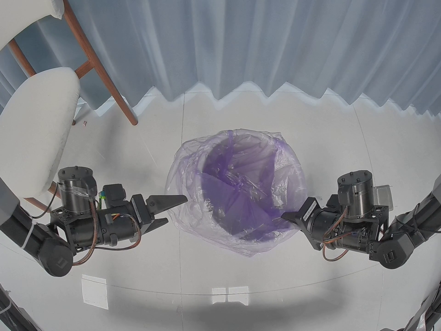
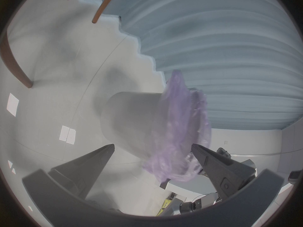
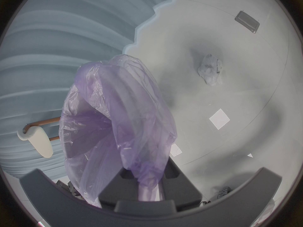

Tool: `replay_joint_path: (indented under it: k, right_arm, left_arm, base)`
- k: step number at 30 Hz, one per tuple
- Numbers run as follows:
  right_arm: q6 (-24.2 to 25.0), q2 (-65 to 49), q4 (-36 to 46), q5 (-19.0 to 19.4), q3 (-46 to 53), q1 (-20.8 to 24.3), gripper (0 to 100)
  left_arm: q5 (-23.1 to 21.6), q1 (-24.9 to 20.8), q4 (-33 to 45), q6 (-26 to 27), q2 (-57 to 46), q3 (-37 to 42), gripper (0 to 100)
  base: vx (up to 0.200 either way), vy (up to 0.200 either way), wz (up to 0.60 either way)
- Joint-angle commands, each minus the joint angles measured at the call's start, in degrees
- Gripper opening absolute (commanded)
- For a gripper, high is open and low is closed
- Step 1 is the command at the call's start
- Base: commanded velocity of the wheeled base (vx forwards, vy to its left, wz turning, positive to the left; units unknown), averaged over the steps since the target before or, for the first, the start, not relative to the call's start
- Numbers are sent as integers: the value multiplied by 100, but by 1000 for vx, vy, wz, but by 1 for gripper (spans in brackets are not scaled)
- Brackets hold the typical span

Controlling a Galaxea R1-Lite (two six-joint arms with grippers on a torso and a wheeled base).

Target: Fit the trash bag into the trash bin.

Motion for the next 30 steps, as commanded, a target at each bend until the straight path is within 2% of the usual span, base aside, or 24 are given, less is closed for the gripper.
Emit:
replay_joint_path:
  k: [1,3,4,9,15,21,30]
  right_arm:
    - [8,-193,-1,21,60,0,0]
    - [8,-193,-1,21,60,0,0]
    - [8,-202,-1,21,60,0,0]
    - [43,-290,8,65,69,18,0]
    - [334,-501,8,259,69,0,0]
    - [527,-597,17,276,113,0,0]
    - [536,-580,17,303,148,0,0]
  left_arm:
    - [50,-102,-68,-4,438,-192,100]
    - [67,-102,-68,-13,455,-219,100]
    - [102,-67,-77,-13,517,-263,0]
    - [111,21,-77,-31,596,-412,0]
    - [120,100,-60,-31,622,-307,0]
    - [120,294,-68,-22,754,-368,0]
    - [111,267,-77,-22,684,-298,0]
  base:
    - [0,0,0]
    - [0,0,0]
    - [0,0,0]
    - [0,0,0]
    - [0,0,0]
    - [0,0,0]
    - [0,0,0]
